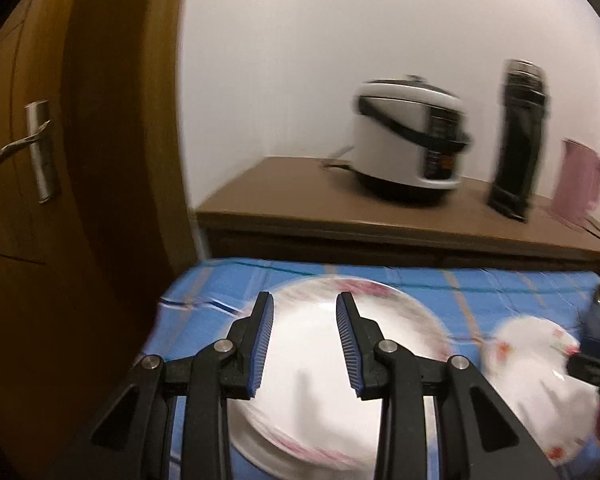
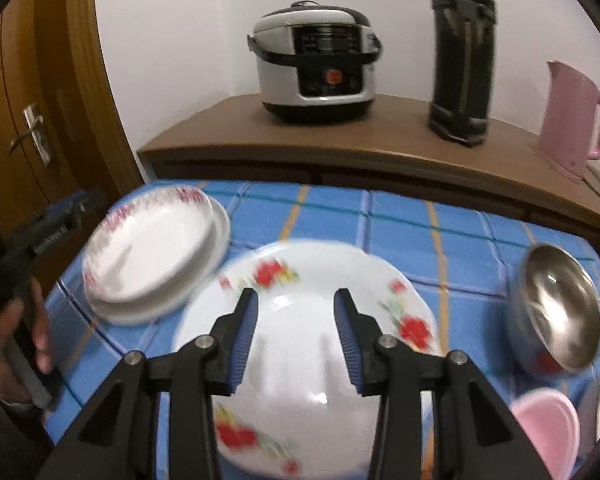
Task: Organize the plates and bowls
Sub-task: 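Move the left tool to the rim of the red-flower plate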
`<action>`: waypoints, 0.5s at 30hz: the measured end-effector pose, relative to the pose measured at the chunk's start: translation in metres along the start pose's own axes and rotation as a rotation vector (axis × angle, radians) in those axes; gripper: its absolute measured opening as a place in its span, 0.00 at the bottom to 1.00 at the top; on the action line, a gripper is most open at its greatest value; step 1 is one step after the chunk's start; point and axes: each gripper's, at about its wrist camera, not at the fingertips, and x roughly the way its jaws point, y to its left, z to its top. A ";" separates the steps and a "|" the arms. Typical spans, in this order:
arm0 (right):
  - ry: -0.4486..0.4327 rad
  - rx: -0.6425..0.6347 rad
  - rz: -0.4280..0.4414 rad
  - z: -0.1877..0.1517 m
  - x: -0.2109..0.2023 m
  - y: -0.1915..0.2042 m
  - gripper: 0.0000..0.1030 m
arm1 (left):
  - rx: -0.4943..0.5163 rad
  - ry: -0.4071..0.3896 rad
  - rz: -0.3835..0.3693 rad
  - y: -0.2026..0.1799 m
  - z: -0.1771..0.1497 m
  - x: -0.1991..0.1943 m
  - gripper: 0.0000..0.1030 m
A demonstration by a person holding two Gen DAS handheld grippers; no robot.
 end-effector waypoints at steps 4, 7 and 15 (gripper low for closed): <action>0.018 0.007 -0.031 -0.017 -0.009 -0.013 0.40 | 0.070 0.085 -0.142 -0.045 -0.018 -0.012 0.35; 0.041 -0.002 -0.056 -0.025 -0.007 -0.017 0.39 | 0.123 0.124 -0.196 -0.074 -0.031 -0.014 0.35; 0.097 -0.012 -0.110 -0.031 0.000 -0.030 0.38 | 0.140 0.201 -0.262 -0.102 -0.045 -0.007 0.35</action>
